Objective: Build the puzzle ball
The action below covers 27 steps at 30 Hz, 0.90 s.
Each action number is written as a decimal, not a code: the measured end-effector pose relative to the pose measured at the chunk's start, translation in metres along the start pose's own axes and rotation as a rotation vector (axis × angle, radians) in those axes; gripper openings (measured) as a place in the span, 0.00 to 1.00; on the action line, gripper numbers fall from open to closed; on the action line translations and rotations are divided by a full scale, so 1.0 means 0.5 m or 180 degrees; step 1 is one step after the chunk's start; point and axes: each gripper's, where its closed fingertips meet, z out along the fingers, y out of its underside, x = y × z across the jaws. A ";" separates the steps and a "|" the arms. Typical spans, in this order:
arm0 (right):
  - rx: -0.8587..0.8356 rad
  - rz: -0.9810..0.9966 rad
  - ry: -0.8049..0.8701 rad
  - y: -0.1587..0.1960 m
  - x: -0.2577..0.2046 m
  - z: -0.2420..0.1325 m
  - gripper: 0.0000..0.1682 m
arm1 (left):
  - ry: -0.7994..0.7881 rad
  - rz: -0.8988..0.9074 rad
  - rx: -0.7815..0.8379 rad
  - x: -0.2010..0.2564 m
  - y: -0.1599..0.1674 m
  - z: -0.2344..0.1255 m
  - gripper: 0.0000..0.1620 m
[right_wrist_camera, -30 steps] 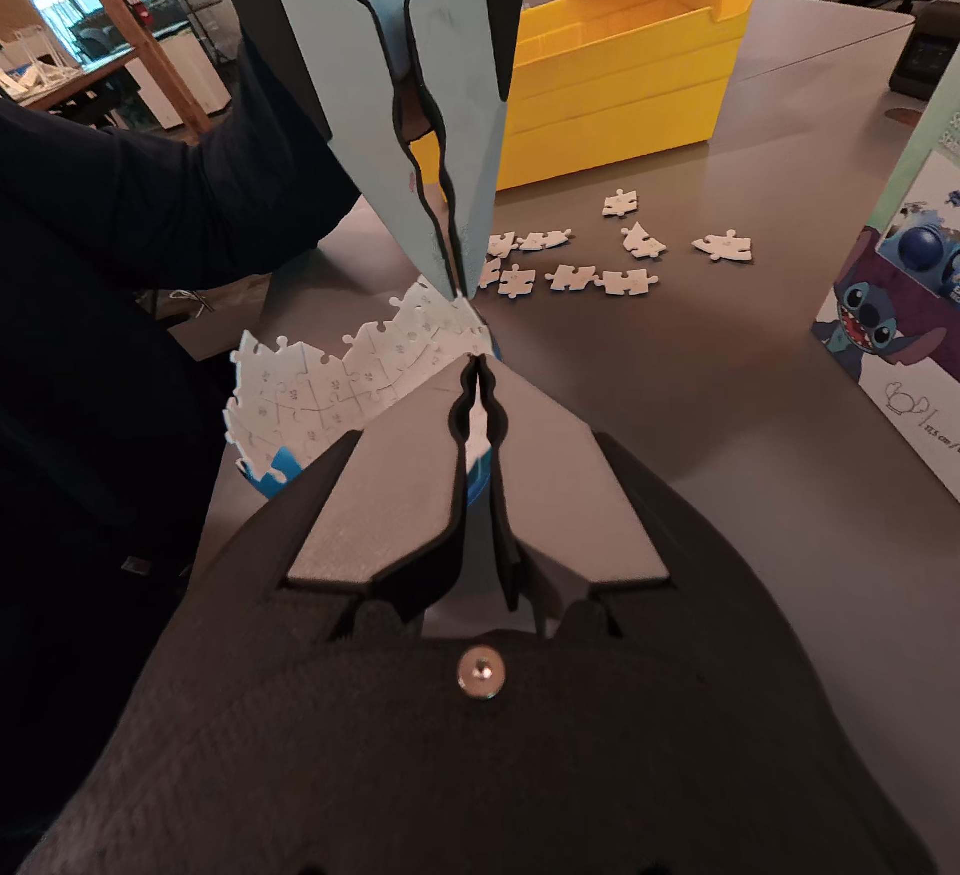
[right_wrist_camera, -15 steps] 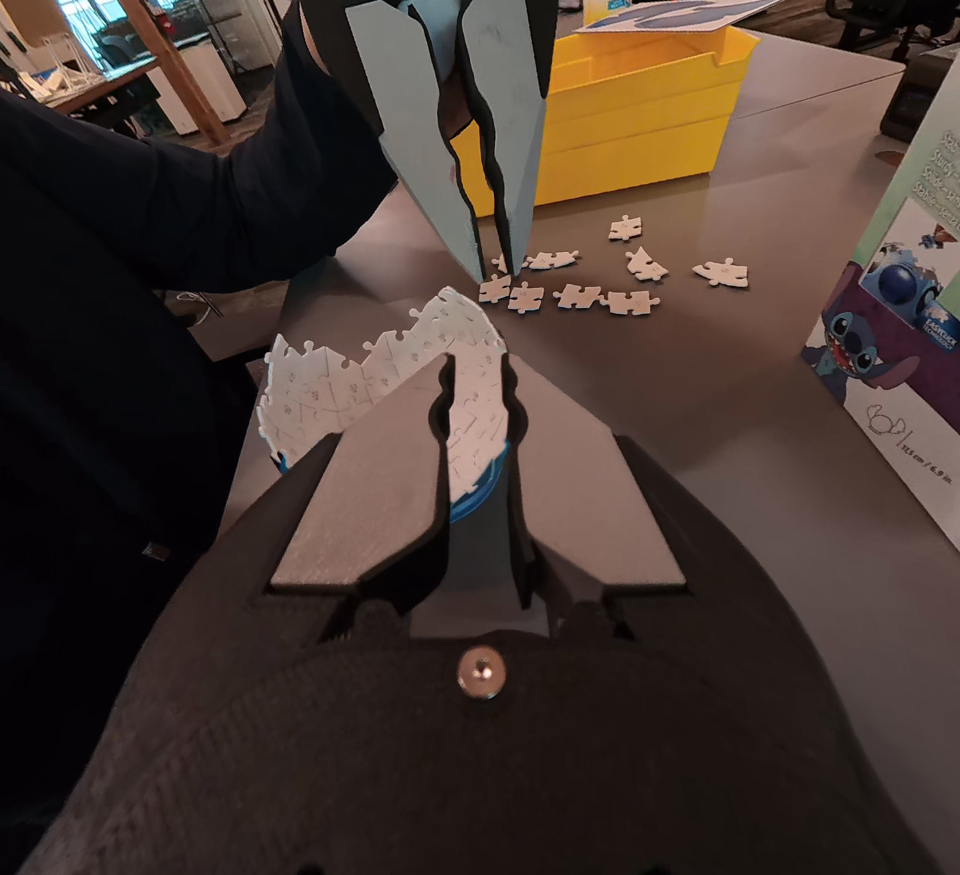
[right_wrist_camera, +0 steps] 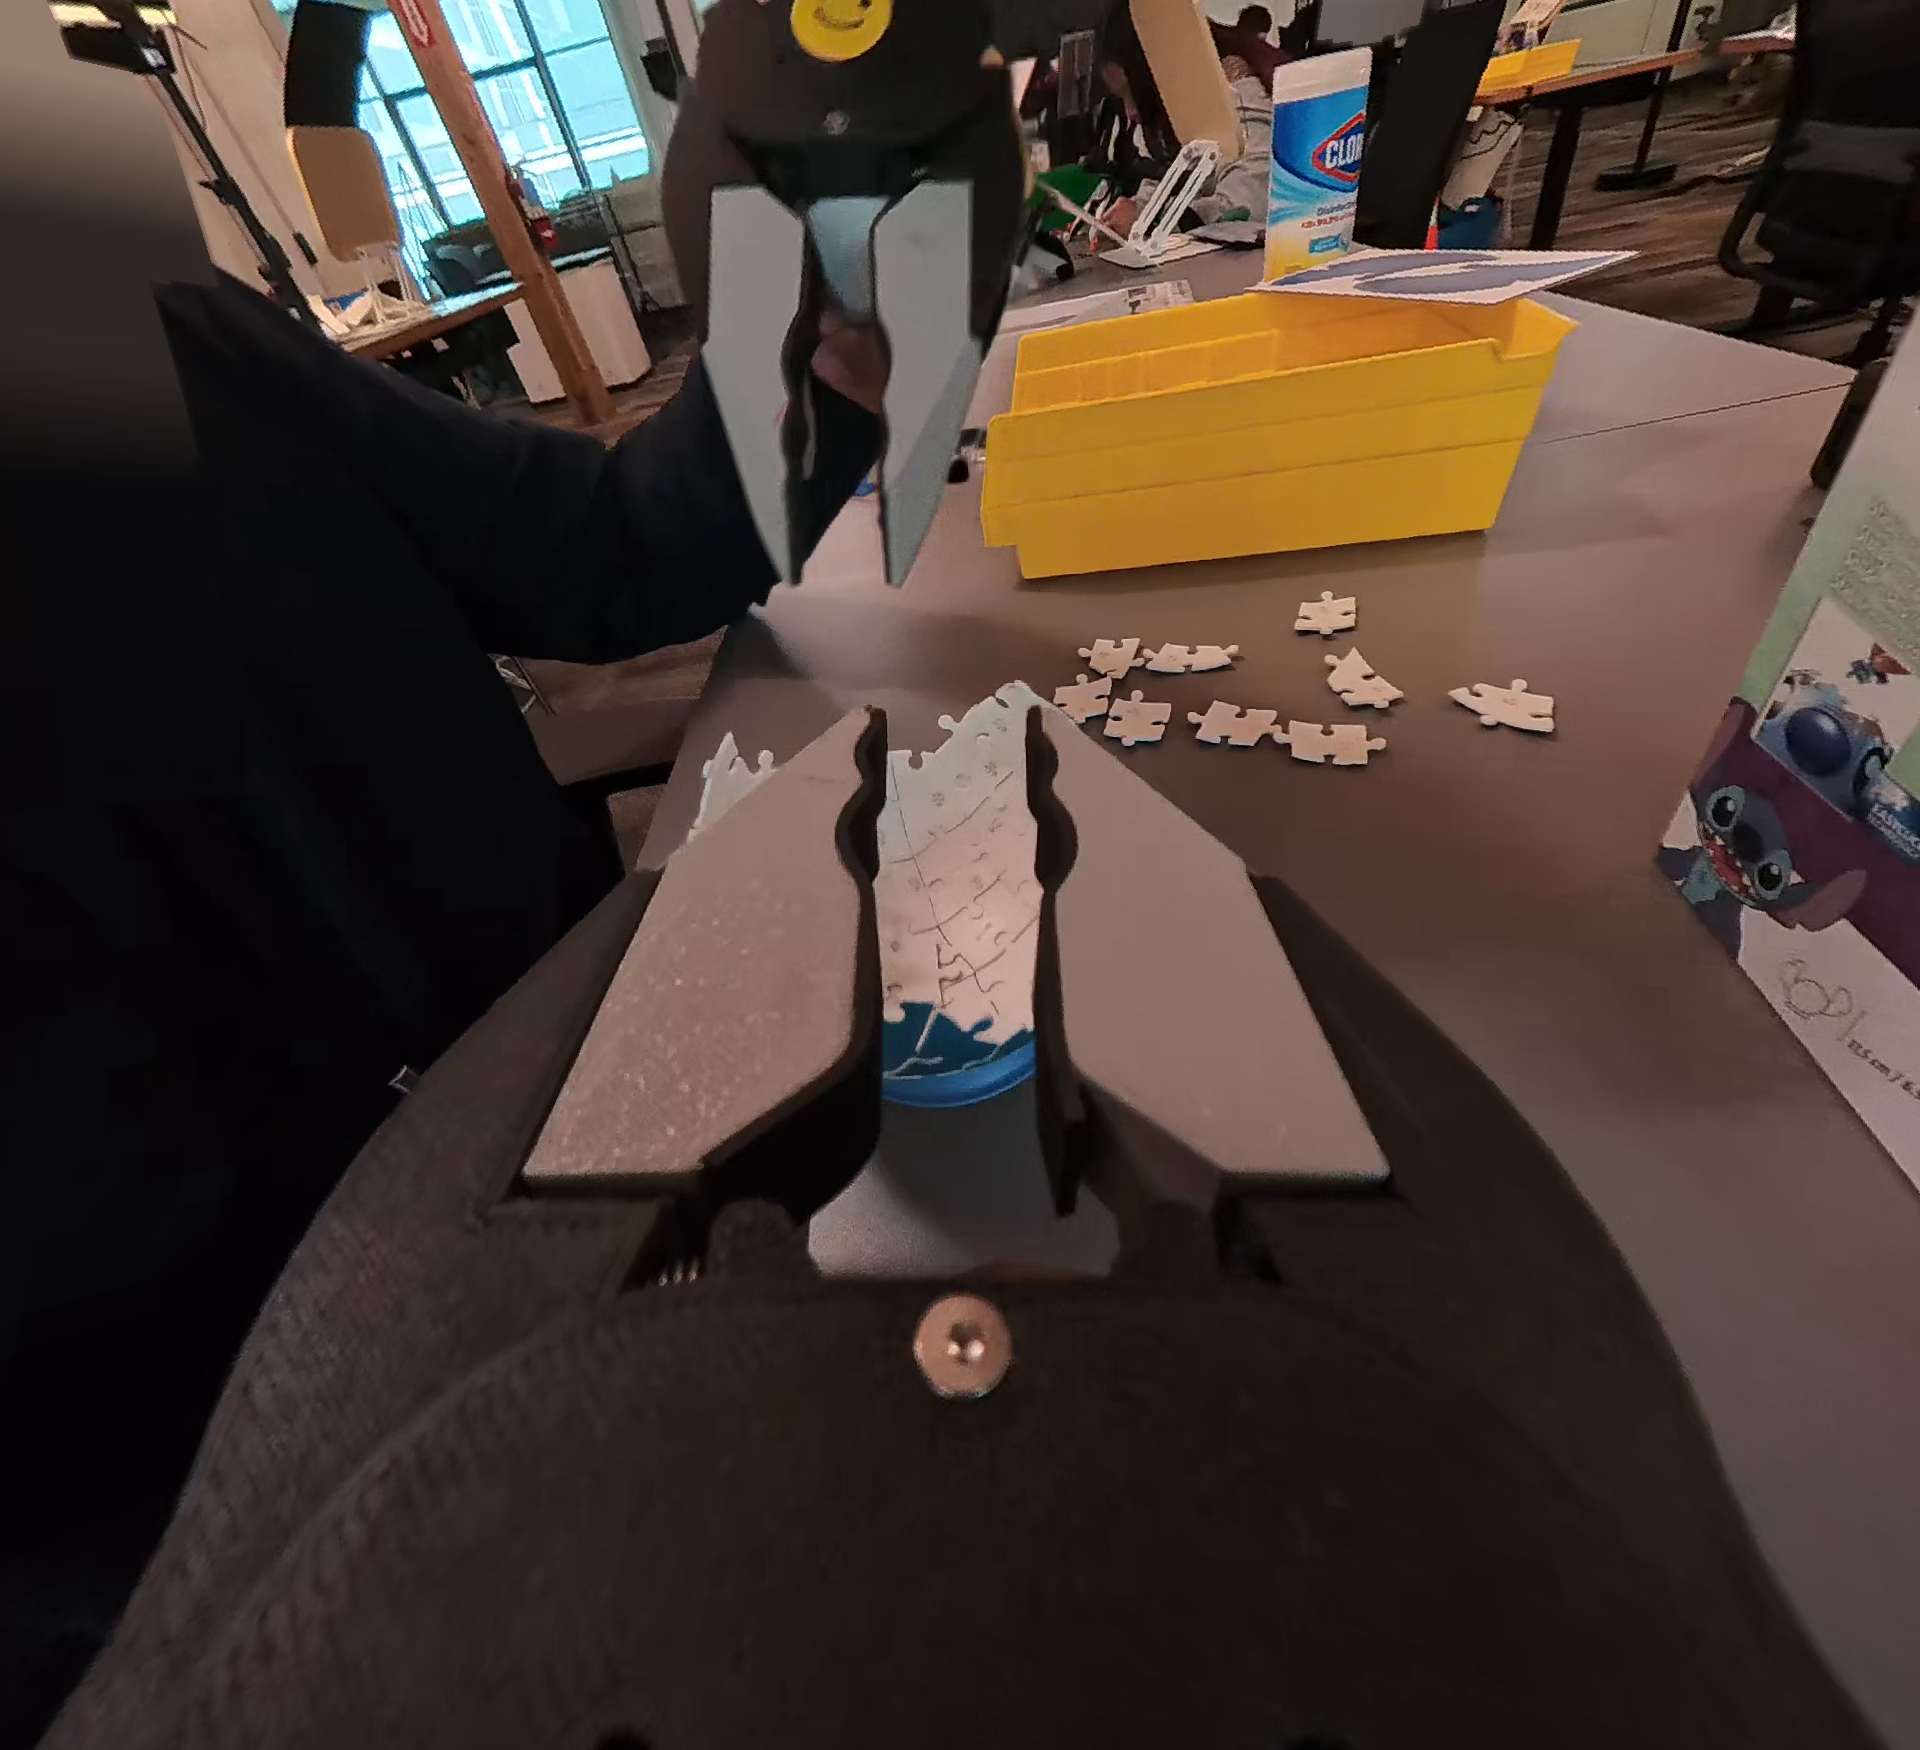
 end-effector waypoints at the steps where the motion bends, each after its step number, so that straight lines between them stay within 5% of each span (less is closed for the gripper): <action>1: 0.0035 0.0007 -0.0008 -0.004 -0.001 -0.002 0.14 | -0.0008 0.0052 -0.0042 0.012 0.010 0.005 0.15; 10: 0.0077 0.0080 -0.0144 -0.006 -0.011 -0.001 0.15 | 0.0166 0.0323 -0.0242 0.097 0.082 0.070 0.19; 18: 0.0018 0.0041 -0.0165 -0.002 -0.018 0.004 0.15 | 0.0127 0.0267 -0.0595 0.080 0.123 0.118 0.22; 27: -0.0072 0.0053 0.0062 0.005 0.007 -0.004 0.16 | 0.0085 0.0252 -0.0346 0.075 0.104 0.096 0.25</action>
